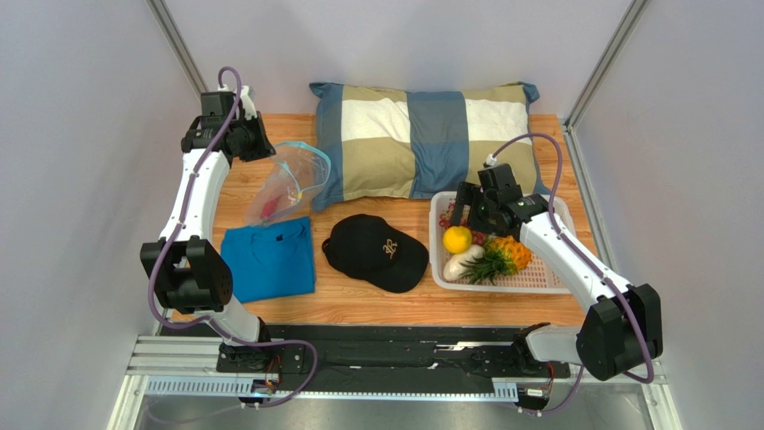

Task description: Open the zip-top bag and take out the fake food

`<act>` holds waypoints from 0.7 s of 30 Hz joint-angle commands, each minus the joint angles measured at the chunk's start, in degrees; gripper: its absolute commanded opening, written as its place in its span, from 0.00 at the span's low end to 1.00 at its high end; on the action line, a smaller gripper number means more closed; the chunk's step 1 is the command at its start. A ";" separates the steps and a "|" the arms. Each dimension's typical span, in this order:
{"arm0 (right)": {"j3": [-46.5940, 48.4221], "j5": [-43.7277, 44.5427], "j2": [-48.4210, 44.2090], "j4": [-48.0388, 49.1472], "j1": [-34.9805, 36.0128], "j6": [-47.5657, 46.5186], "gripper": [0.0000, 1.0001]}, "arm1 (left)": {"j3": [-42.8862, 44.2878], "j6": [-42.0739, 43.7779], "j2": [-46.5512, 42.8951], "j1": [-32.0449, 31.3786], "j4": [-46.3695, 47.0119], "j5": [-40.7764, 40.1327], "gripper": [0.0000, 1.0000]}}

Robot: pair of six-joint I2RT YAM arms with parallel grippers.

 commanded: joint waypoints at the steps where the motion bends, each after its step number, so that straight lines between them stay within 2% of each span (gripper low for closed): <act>1: 6.48 5.78 -2.50 -2.37 2.51 -0.80 0.97 | -0.34 -1.49 -0.84 0.14 2.30 3.73 0.00; 3: 9.90 6.48 -1.54 -3.16 4.17 -0.80 0.98 | -0.43 -1.40 -1.28 0.14 2.21 3.82 0.00; 6: 13.07 4.56 1.09 3.23 9.26 -3.78 0.93 | -0.95 -1.48 -1.98 0.14 2.30 5.40 0.00; 8: 15.35 2.37 3.55 12.01 12.08 -4.23 0.82 | -1.57 -1.57 -2.51 0.14 2.30 5.67 0.00; 11: 19.83 1.13 12.42 20.73 16.83 1.20 0.71 | -2.53 -1.57 -3.21 0.14 2.47 6.37 0.00; 17: 42.49 -2.03 33.78 24.43 24.48 2.54 0.57 | -5.17 -1.14 -5.05 0.06 3.97 9.88 0.00; 19: 51.51 -2.30 39.05 24.96 25.89 2.45 0.46 | -5.70 -1.22 -5.50 0.14 4.32 10.24 0.00; 21: 56.65 -5.11 46.35 25.40 26.60 3.06 0.40 | -5.88 -1.14 -6.02 0.14 4.32 10.50 0.00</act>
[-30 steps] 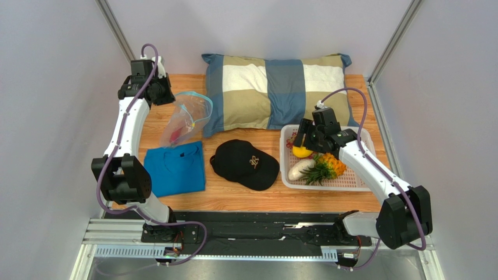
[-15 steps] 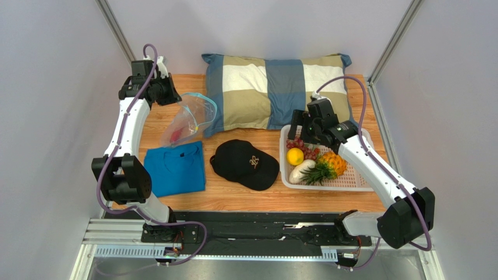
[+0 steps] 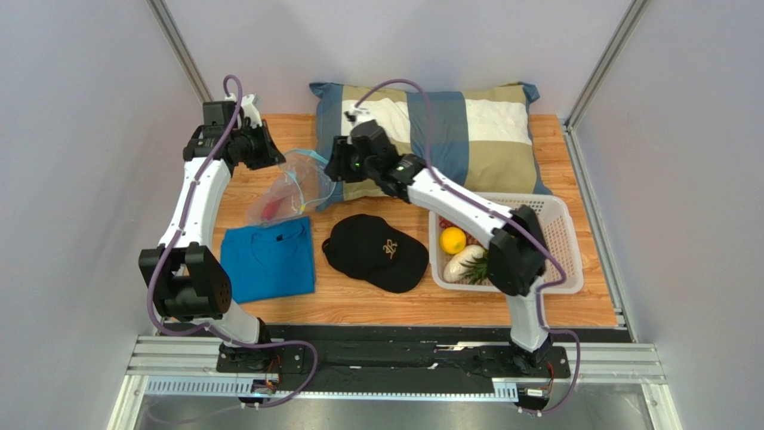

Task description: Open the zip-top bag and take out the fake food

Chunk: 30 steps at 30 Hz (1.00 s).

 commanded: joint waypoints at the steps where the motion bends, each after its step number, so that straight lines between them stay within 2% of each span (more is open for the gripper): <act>1: 16.89 -4.63 10.25 5.27 1.92 2.06 0.29 | -0.41 -0.41 -3.45 0.14 2.24 2.61 0.00; 2: 18.77 -6.73 14.80 5.19 2.10 3.19 0.26 | -0.33 -0.41 -3.71 0.14 2.33 2.87 0.00; 6: 22.83 -8.15 21.24 7.29 3.76 6.02 0.20 | -0.15 -1.55 -4.06 0.14 2.86 3.93 0.00; 11: 22.66 -8.68 25.38 11.59 5.09 7.77 0.15 | 0.29 -3.57 -3.71 0.06 3.91 6.47 0.00; 13: 24.05 -8.86 27.93 12.30 5.00 8.48 0.11 | -0.15 -4.19 -3.89 -0.12 4.53 7.88 0.00; 17: 28.80 -7.98 32.76 12.57 5.09 9.79 0.11 | -1.20 -4.89 -4.24 -1.26 4.97 10.34 0.00; 18: 30.20 -7.63 33.56 12.48 5.09 10.06 0.11 | -1.20 -5.42 -4.15 -1.18 4.27 9.82 0.05; 19: 30.39 -7.19 34.61 12.74 5.00 10.32 0.11 | -1.03 -7.08 -4.32 -0.91 3.74 8.43 0.15; 20: 30.30 -6.93 35.05 13.27 4.91 11.02 0.11 | -0.94 -8.05 -4.67 -0.22 3.65 7.37 0.37; 21: 30.22 -7.01 35.23 13.71 4.65 11.38 0.11 | -0.77 -9.10 -4.76 1.97 3.91 6.49 0.51; 22: 30.04 -6.92 35.41 14.23 4.47 11.81 0.11 | -0.42 -10.25 -4.50 3.38 3.83 6.31 0.58; 25: 29.69 -7.36 36.11 15.29 4.03 11.99 0.11 | 3.09 -11.58 -1.17 7.96 0.76 2.45 0.55; 26: 29.60 -7.71 36.37 15.73 3.95 11.82 0.11 | 6.23 -11.05 1.80 8.75 -0.99 1.04 0.42; 28: 29.86 -8.33 36.73 16.60 3.86 12.08 0.12 | 9.76 -9.91 5.76 9.98 -7.40 -3.35 0.31; 29: 29.95 -9.37 36.99 16.87 3.94 12.17 0.12 | 13.35 -8.60 10.57 10.16 -9.77 -4.58 0.24; 30: 29.95 -9.82 37.51 17.13 3.86 12.34 0.12 | 15.47 -6.59 13.14 10.08 -15.54 -6.86 0.22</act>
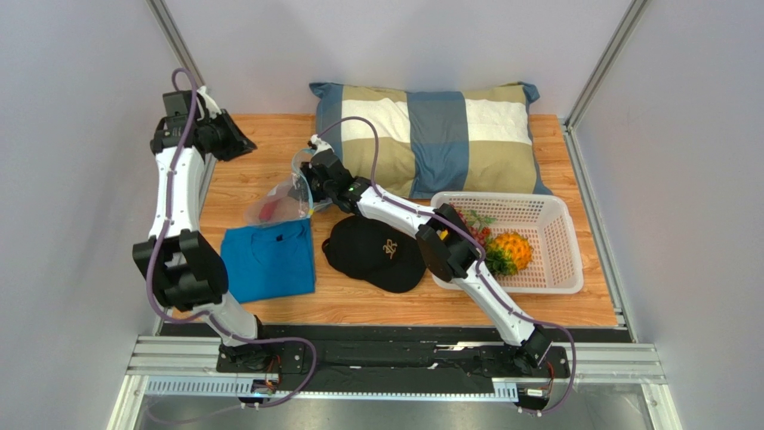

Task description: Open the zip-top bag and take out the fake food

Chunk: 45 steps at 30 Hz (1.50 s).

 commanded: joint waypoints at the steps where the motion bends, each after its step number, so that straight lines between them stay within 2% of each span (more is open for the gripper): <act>1: 3.00 -2.02 1.83 5.42 -0.27 1.07 0.12 | 10.50 4.23 11.86 0.83 -15.58 -9.21 0.20; 2: 2.92 -2.72 1.91 5.25 -0.27 1.07 0.12 | 11.57 5.19 15.19 0.83 -17.18 -9.66 0.17; 4: 2.48 -3.43 1.83 5.68 -0.19 1.16 0.12 | 10.35 6.78 16.89 0.92 -18.07 -12.38 0.16; 10: 2.39 -5.54 2.44 6.56 -0.27 2.38 0.15 | 3.41 8.10 17.95 0.83 -16.49 -14.76 0.11; 15: 3.18 -6.16 3.85 6.57 0.08 4.32 0.13 | 2.44 9.69 20.41 0.57 -16.67 -19.06 0.12; 18: 4.32 -5.98 5.43 8.41 0.51 4.84 0.10 | 2.43 9.86 22.69 0.39 -15.53 -17.84 0.12; 27: 7.22 -6.15 9.12 9.20 1.22 6.87 0.12 | 5.41 10.48 31.13 -1.45 -13.23 -18.01 0.14; 29: 7.66 -6.24 9.65 9.20 1.40 7.48 0.13 | 6.21 10.04 31.31 -2.33 -12.89 -14.18 0.14; 39: 9.33 -6.42 12.37 9.91 2.19 9.33 0.43 | 3.32 8.28 28.94 -4.09 -9.11 -2.90 0.13; 45: 9.51 -7.38 14.48 12.79 2.10 11.96 0.55 | 1.47 11.26 26.48 -4.01 -7.09 0.09 0.10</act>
